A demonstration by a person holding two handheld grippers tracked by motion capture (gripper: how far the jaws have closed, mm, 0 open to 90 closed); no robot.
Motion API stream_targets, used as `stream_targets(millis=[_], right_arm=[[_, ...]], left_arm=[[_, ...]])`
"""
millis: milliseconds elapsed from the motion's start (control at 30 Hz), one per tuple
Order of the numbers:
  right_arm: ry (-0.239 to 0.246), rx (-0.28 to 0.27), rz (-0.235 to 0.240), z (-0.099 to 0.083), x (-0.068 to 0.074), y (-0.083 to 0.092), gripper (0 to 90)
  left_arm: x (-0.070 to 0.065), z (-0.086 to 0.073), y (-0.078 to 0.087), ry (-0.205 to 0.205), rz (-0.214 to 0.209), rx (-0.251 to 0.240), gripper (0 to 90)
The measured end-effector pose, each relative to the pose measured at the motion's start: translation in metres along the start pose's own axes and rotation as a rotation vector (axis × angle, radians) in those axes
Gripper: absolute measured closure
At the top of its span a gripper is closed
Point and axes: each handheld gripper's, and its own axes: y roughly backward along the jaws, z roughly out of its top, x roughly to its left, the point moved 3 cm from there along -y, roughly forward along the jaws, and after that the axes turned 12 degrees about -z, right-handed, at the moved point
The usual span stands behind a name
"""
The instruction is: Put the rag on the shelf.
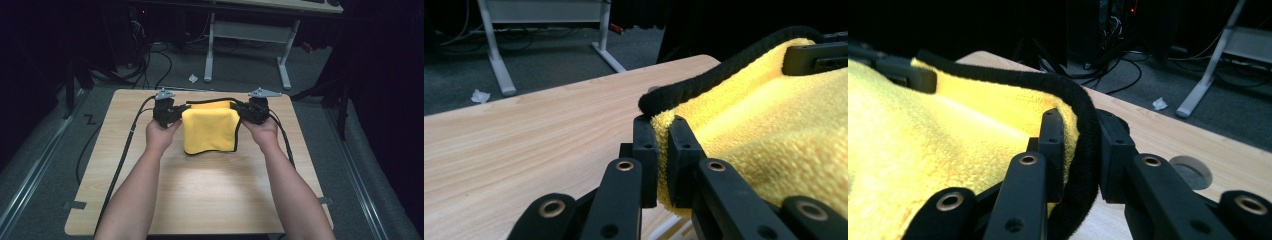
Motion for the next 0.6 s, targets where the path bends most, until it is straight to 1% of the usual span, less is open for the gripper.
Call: stream_targets(millis=[33,67,200,267,300,367,433,467,600], right_arm=[[-0.019,0.0,0.007,-0.003,-0.001,0.0,76.5],[-0.025,-0.002,0.011,-0.004,-0.001,0.0,76.3],[-0.042,0.004,0.016,-0.008,-0.002,-0.002,76.2],[-0.057,0.012,0.018,-0.011,-0.002,-0.003,76.2],[-0.059,0.029,0.017,-0.016,-0.002,-0.005,76.0],[-0.056,0.037,0.018,-0.02,-0.002,-0.006,75.8],[-0.061,0.038,0.022,-0.022,-0.002,-0.007,75.6],[-0.074,0.042,0.028,-0.024,-0.003,-0.007,75.0],[-0.093,0.054,0.039,-0.026,-0.004,-0.007,72.2]], left_arm=[[0.0,-0.001,0.0,-0.001,-0.004,-0.002,84.7],[0.0,-0.005,0.0,0.005,-0.014,0.001,84.6],[-0.001,-0.01,-0.002,0.002,-0.01,0.013,84.6],[0.0,-0.013,-0.002,0.012,-0.013,0.016,84.6],[0.0,-0.017,-0.003,0.013,-0.012,0.026,84.6],[-0.001,-0.02,-0.004,0.014,-0.014,0.031,84.6],[0.0,-0.022,-0.004,0.019,-0.018,0.03,84.6],[-0.001,-0.023,-0.004,0.02,-0.021,0.038,84.6],[-0.002,-0.024,-0.003,0.012,-0.019,0.042,84.4]])
